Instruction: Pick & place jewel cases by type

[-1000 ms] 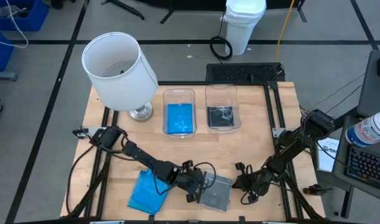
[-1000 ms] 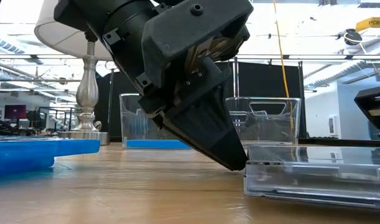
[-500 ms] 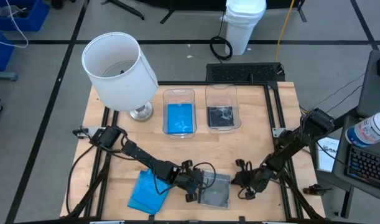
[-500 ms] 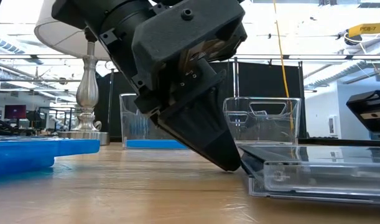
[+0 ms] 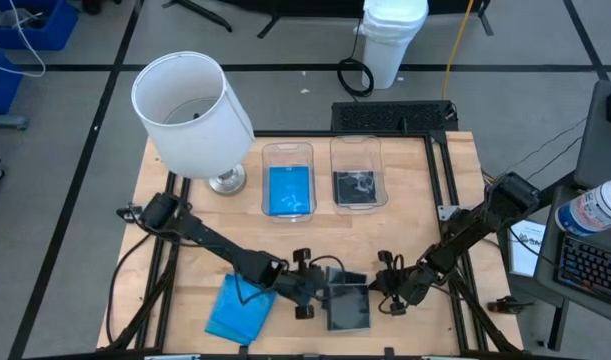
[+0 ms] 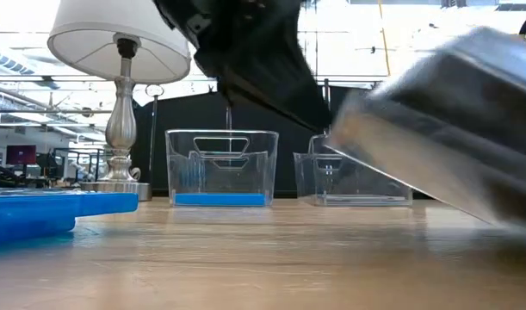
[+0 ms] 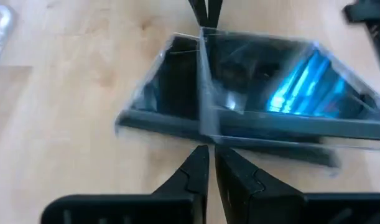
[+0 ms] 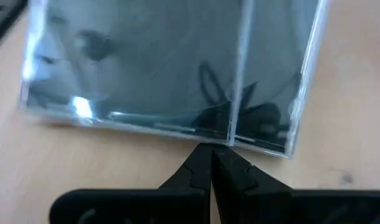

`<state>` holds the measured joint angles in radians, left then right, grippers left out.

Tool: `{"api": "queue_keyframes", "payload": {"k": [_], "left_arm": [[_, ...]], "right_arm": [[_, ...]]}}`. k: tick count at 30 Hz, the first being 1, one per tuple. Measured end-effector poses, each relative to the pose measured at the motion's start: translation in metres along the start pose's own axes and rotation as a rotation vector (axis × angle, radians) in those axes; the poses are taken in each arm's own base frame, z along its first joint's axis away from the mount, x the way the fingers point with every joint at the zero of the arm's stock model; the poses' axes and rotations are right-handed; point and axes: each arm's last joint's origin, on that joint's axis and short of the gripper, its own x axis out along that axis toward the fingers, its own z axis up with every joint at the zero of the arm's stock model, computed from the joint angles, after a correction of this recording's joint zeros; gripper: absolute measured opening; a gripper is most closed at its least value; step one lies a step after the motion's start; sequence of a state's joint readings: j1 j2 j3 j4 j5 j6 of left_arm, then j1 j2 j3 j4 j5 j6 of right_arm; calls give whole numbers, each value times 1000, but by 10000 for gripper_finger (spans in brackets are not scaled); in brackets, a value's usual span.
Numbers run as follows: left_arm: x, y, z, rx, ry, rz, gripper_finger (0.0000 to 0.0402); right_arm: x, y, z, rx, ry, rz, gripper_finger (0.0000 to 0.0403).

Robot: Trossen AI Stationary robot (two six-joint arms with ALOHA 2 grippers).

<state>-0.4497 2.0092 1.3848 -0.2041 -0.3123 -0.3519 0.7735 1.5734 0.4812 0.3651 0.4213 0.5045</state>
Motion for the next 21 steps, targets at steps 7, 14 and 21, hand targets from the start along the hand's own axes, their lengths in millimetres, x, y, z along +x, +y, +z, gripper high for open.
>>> {"api": "queue_keyframes", "payload": {"k": [7, 14, 21], "left_arm": [[-65, -16, 4, 137, 38, 1, 35], [-129, -41, -23, 89, 108, 101, 35], [-166, -82, -77, -7, 171, 99, 35]], "right_arm": [[-11, 9, 5, 12, 40, 190, 0], [-23, 12, 16, 6, -30, 240, 0], [-29, 15, 29, 45, -150, 259, 0]]}}
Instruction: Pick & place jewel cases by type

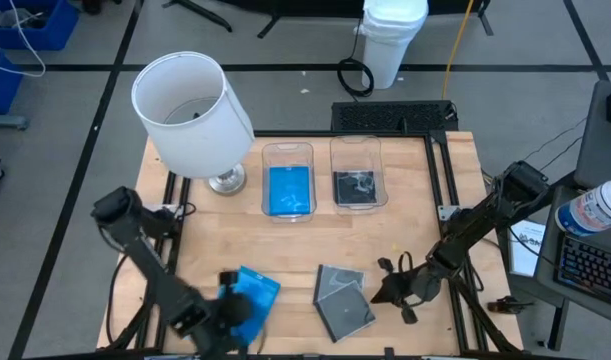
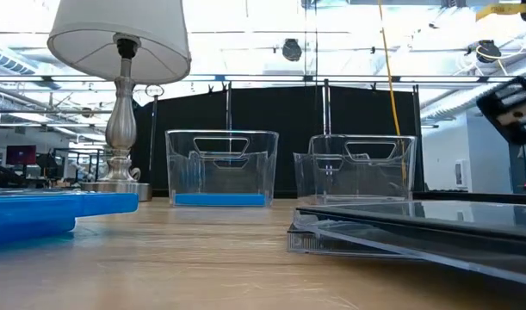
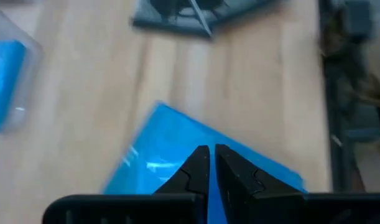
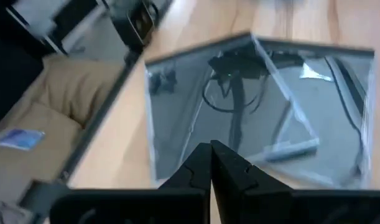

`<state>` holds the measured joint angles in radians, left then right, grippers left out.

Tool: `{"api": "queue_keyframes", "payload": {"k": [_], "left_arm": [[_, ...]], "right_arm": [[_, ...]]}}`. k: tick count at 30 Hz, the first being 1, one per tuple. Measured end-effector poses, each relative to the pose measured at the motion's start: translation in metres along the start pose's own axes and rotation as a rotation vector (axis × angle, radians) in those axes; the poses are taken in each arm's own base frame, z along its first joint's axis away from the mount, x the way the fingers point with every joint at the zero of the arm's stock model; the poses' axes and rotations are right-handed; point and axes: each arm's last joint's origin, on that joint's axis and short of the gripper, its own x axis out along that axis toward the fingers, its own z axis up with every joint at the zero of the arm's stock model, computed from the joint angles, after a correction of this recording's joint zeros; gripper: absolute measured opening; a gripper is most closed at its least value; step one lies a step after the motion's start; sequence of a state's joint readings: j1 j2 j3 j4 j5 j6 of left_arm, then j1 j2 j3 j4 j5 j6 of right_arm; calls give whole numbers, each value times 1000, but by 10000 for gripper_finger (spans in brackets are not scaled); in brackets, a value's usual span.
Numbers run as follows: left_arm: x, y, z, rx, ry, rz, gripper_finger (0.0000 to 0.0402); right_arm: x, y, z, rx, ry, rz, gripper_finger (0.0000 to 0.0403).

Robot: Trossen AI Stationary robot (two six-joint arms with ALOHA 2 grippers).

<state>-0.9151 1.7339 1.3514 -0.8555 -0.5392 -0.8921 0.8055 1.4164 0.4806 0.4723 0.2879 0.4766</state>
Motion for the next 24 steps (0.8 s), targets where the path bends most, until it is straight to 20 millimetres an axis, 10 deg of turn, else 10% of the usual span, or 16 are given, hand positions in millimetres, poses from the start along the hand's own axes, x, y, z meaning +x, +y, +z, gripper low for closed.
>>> {"api": "queue_keyframes", "payload": {"k": [11, 24], "left_arm": [[-10, -21, -70, -81, -5, -31, 35], [0, -38, -74, 71, -118, -95, 47]], "right_arm": [[33, 35, 82, -230, -224, 25, 0], [115, 5, 94, -289, -152, -78, 2]]}}
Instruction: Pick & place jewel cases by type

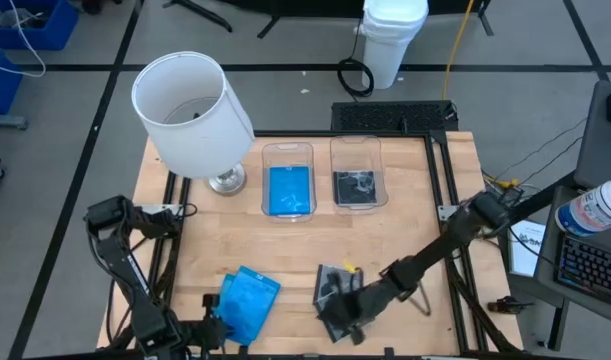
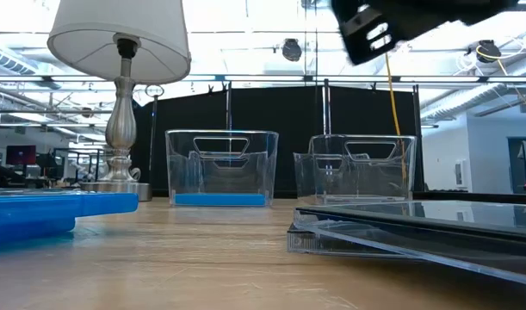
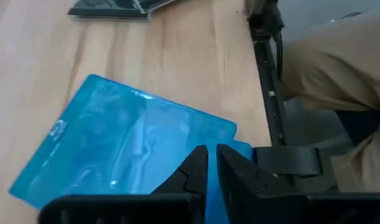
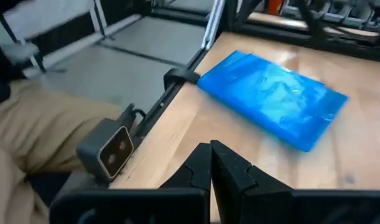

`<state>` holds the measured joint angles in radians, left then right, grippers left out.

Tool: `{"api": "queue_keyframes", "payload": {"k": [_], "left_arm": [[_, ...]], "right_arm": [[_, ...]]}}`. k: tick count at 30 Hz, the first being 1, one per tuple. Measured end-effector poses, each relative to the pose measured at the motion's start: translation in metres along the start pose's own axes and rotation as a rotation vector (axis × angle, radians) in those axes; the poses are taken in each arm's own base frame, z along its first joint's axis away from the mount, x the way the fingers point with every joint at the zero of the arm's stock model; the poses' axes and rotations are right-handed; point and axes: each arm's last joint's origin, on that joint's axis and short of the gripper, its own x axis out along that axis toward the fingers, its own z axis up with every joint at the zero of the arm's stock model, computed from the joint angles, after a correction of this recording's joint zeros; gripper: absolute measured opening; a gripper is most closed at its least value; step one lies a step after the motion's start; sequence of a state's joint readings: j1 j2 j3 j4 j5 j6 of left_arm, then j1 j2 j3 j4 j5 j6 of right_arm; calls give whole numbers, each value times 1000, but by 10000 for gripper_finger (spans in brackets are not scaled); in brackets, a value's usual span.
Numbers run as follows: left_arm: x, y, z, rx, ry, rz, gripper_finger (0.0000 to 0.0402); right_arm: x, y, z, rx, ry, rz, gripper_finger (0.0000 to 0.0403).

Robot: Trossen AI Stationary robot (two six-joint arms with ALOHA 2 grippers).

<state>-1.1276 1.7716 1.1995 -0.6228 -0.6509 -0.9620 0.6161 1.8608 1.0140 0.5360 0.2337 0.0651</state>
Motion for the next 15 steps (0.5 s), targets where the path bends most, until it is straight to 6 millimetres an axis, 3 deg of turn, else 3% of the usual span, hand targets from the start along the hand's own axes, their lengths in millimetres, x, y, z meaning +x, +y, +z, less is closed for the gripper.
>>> {"api": "queue_keyframes", "payload": {"k": [5, 11, 15], "left_arm": [[13, 0, -9, -72, 138, -5, 110], [17, 1, -19, 80, 206, 24, 225], [13, 3, -25, 168, 235, 40, 292]], "right_arm": [[26, -13, 1, 1, 80, -85, 40], [30, -45, 14, 74, 58, -140, 109], [32, -77, 17, 236, 50, -61, 141]]}}
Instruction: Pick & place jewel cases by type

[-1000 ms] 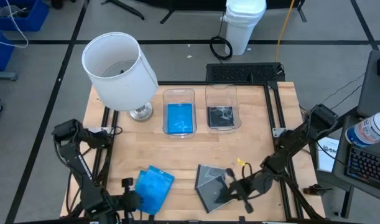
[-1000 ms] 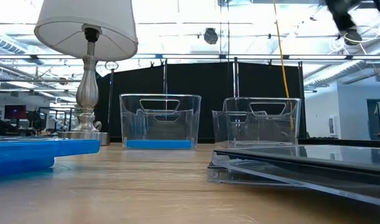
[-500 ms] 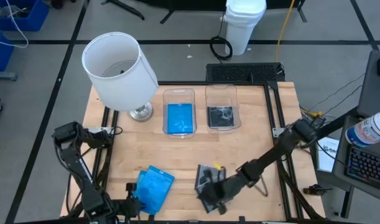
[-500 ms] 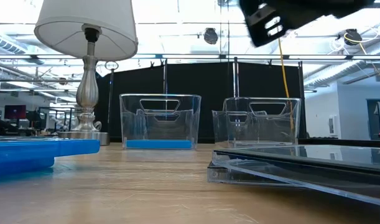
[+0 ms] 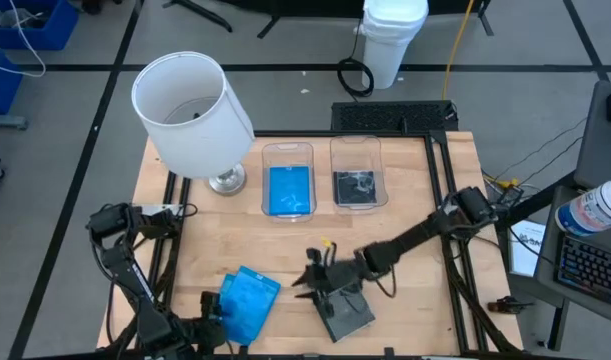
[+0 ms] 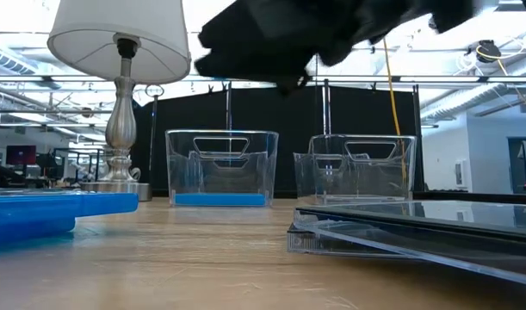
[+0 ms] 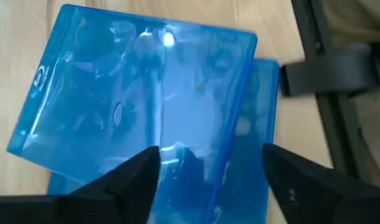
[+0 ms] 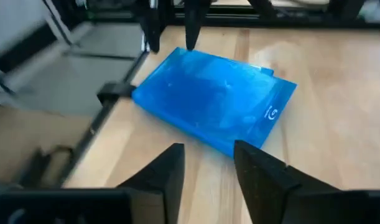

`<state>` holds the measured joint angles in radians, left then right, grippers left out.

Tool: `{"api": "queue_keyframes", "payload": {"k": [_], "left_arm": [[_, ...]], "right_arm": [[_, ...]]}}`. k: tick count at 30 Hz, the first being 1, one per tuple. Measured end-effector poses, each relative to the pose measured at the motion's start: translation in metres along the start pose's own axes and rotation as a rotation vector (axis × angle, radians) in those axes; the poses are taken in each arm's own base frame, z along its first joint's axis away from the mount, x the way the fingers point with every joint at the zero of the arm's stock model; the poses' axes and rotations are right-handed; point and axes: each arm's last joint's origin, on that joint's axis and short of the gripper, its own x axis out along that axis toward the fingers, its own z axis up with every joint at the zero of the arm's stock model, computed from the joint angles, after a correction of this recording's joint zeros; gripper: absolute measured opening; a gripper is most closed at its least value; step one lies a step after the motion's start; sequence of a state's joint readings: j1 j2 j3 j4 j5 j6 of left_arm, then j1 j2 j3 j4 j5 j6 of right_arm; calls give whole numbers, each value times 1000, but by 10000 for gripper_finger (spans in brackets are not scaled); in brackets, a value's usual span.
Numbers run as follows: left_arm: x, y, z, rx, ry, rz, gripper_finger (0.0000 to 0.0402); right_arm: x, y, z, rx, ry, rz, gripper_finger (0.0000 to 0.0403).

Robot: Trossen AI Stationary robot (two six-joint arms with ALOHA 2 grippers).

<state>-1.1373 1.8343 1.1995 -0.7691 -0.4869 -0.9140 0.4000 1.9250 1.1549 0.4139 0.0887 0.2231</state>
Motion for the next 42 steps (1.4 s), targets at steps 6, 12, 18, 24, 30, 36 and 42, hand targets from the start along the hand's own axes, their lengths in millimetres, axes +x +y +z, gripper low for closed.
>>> {"api": "queue_keyframes", "payload": {"k": [6, 12, 18, 24, 30, 36, 42], "left_arm": [[-2, 0, -7, 91, 76, -15, 335], [-2, 1, -8, 166, 105, -26, 305], [-4, 0, -12, 264, 106, -21, 261], [-4, 0, -11, 326, 91, -11, 239], [-4, 0, -11, 338, 86, -9, 240], [6, -3, -14, 380, 90, 30, 241], [22, -6, -18, 415, 114, 72, 241]], "right_arm": [[3, -47, 7, 252, 42, 121, 152], [1, -77, 18, 522, 40, 185, 152], [4, -74, 30, 546, 132, 177, 165], [23, -66, 29, 591, 156, 187, 173], [44, -71, 2, 682, 205, 160, 174], [50, -85, -5, 728, 201, 134, 174], [50, -87, -5, 733, 200, 131, 174]]}}
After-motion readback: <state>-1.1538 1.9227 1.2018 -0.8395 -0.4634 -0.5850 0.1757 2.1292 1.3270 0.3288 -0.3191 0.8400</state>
